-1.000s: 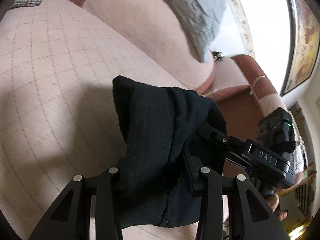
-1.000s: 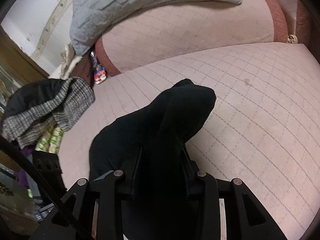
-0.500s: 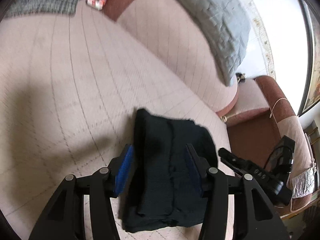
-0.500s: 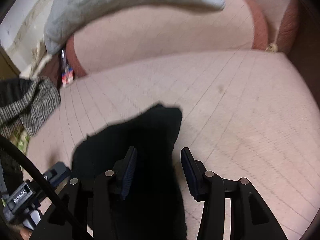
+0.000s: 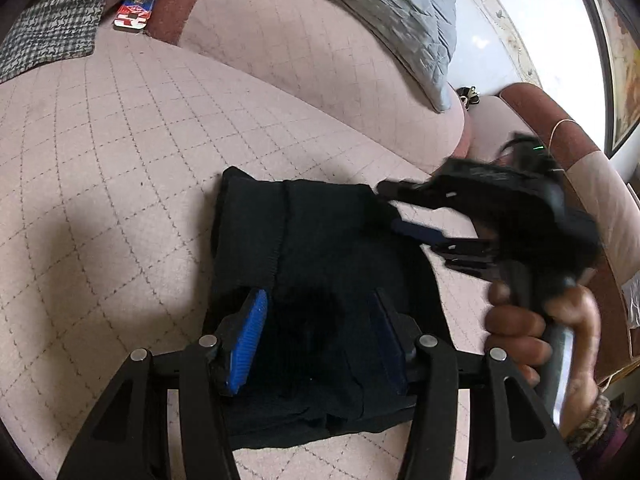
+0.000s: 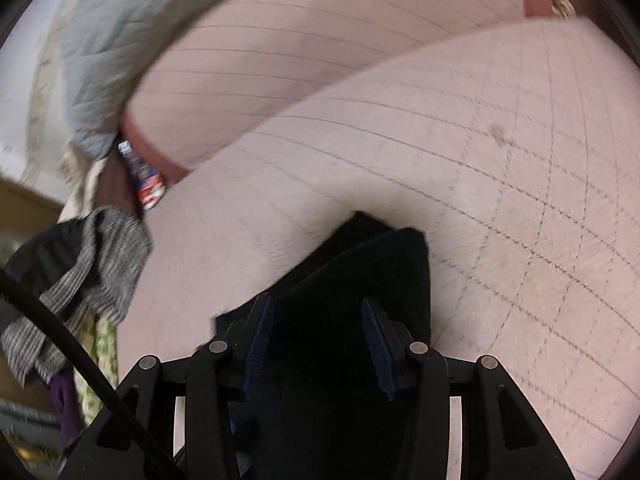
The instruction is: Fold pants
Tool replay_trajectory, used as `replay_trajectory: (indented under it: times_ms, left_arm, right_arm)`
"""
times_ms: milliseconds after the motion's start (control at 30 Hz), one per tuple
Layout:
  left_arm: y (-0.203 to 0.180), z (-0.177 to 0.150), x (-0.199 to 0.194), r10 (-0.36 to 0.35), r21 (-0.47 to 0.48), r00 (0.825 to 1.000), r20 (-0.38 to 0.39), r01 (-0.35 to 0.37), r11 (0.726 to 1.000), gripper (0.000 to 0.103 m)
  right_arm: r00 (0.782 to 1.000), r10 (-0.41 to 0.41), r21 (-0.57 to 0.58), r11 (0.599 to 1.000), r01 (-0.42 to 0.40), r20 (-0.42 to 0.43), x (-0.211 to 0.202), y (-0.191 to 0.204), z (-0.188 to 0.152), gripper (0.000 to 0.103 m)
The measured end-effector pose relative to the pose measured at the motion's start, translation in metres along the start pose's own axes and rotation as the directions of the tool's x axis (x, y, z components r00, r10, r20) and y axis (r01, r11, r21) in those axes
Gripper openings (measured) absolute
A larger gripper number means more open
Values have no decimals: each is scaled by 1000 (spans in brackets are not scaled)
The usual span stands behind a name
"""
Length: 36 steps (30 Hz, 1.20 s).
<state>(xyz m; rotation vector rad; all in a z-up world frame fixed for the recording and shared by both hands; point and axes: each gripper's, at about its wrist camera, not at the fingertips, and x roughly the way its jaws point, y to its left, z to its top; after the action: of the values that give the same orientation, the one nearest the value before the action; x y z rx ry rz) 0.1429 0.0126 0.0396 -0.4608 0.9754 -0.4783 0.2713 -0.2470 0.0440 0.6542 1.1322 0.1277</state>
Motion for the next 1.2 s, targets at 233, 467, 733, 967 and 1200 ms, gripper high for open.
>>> replay_trajectory:
  times_ms: [233,467,733,967,1200]
  left_arm:
    - [6,4,-1,-36,-42,999,-2,36,998,52]
    - [5,3,-3,-35,-52,999,0,35,998,53]
    - [4,-2,-2,-21,-5,1000,1,21,1000,54]
    - [-4,-6,-21,19,-2,1000,22,-19,1000,62]
    - [-10,-38,-44,102,22,995,6,-102,995,68]
  right_arm:
    - [999,-22,64,998,20,32,-3,-25,-1,50]
    - [991,100,-83,992,-93,84,-90,1,-78,52]
    - [995,99,-34,995,-98,26,-73,-30,-138,53]
    - [992,41,-124,992,-26,118,-100,-1,-150,56]
    - [977,-35,-159,985,70,212,-146,-15,-215,62]
